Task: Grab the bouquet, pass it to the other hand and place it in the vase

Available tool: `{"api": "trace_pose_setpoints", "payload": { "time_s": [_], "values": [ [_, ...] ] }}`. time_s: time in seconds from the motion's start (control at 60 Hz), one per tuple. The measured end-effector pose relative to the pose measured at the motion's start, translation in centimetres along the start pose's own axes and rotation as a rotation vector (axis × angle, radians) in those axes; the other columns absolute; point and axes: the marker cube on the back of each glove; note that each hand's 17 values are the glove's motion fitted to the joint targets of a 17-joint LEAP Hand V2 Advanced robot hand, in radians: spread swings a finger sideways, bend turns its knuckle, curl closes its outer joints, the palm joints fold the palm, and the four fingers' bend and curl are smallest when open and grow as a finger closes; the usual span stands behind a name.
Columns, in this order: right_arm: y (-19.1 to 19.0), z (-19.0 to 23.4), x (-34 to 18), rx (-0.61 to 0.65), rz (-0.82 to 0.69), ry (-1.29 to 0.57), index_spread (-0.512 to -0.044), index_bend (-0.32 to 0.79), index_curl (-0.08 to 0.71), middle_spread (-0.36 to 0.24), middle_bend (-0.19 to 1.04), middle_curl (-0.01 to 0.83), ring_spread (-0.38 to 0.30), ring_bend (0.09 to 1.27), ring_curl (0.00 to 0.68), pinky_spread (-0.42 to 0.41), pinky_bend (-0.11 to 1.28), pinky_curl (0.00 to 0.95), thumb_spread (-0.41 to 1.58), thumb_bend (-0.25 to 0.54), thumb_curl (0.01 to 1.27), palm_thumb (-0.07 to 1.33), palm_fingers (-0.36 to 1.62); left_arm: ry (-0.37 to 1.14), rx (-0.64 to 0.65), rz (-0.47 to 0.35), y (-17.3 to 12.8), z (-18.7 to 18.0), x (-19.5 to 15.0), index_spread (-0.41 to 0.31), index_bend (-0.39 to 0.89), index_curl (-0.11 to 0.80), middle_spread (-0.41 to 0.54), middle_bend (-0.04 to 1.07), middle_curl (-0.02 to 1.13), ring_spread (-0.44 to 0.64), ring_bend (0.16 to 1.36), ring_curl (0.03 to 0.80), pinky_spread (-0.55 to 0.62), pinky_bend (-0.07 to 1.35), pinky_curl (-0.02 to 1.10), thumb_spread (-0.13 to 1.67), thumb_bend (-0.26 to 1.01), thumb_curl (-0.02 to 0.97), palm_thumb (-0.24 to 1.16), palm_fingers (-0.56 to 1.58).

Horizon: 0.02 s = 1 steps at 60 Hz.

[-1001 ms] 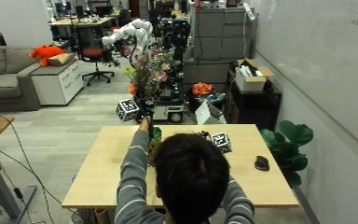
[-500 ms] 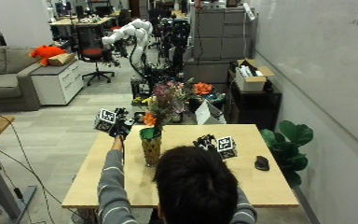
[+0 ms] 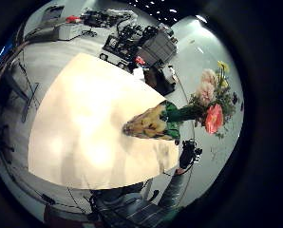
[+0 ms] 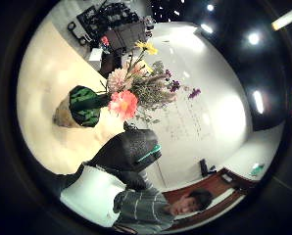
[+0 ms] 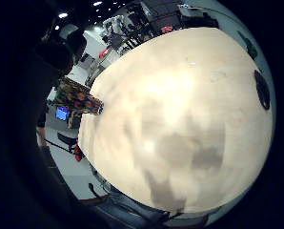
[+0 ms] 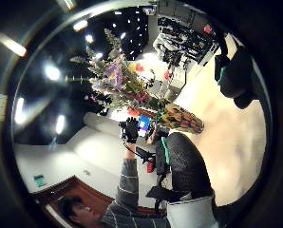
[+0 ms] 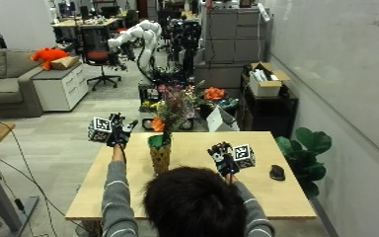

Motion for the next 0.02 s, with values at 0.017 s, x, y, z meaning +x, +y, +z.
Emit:
{"api": "trace_pose_setpoints", "payload": {
  "time_s": [0.017],
  "values": [
    [-0.06,0.01,0.0,0.002,-0.007,0.004,-0.209,0.17,0.409,-0.138,0.36,0.502,-0.235,0.31,0.432,-0.038,0.14,0.244,1.09,-0.022,0.4,0.59,1.07,0.001,-0.001,0.001,0.0,0.01,-0.02,0.153,0.08,0.079,0.506,0.17,0.22,0.49,0.54,0.261,0.5,0.31,0.29,0.69,-0.04,0.373,0.14,-0.18]
  ]
}}
